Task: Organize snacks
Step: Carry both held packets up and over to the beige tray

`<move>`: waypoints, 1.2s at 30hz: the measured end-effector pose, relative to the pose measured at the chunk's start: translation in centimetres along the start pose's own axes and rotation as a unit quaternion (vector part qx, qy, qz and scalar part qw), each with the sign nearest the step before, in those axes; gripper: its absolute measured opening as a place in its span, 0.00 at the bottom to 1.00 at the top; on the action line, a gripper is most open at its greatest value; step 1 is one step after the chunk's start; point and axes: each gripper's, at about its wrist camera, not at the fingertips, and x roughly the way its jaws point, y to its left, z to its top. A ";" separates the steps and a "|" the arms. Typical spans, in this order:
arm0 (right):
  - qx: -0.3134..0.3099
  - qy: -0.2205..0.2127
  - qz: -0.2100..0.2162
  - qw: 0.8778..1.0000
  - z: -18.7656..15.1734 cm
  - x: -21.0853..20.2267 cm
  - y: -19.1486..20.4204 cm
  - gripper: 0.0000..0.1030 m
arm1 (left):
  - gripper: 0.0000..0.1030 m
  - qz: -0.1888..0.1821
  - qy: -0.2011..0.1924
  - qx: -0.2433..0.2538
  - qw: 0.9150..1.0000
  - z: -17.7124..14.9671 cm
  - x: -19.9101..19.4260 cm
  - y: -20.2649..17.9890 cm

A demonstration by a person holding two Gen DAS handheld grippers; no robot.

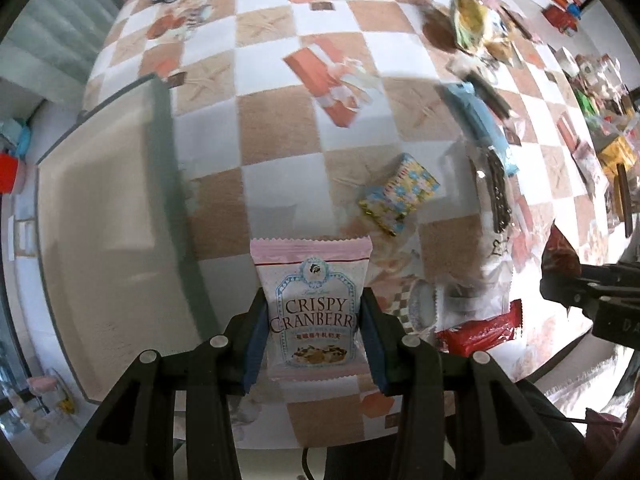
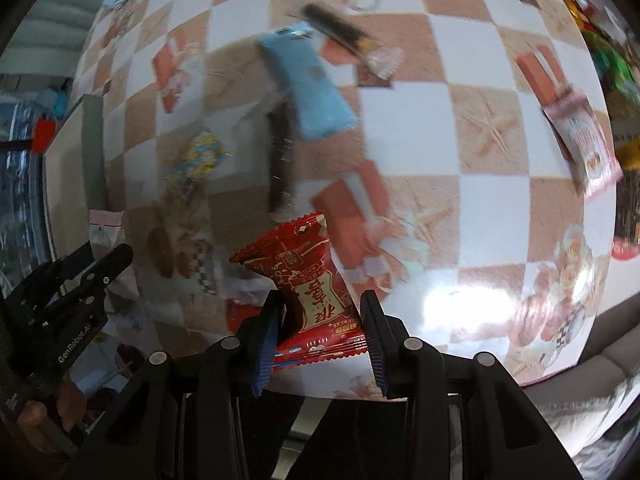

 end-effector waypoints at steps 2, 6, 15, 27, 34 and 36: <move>-0.013 -0.004 -0.002 1.000 0.2 -0.1 1.5 0.40 | 0.45 0.003 -0.006 -0.011 1.000 -0.3 -0.6 0.9; -0.044 -0.009 -0.004 0.999 0.9 -0.9 3.9 0.40 | 0.45 0.006 -0.018 -0.042 0.999 -1.1 -2.3 4.1; -0.128 -0.008 -0.017 0.992 2.8 -2.2 10.5 0.40 | 0.45 0.015 -0.030 -0.124 0.992 -2.9 -2.7 11.6; -0.239 0.017 -0.033 0.970 3.2 -0.1 19.9 0.40 | 0.45 0.021 -0.018 -0.217 0.976 -5.5 -1.6 18.3; -0.292 0.027 -0.038 0.955 2.8 1.4 24.7 0.40 | 0.45 0.018 -0.004 -0.239 0.971 -6.8 -0.5 19.8; -0.301 0.029 -0.040 0.952 2.3 1.5 25.5 0.40 | 0.45 0.018 -0.002 -0.245 0.969 -7.1 -0.2 20.1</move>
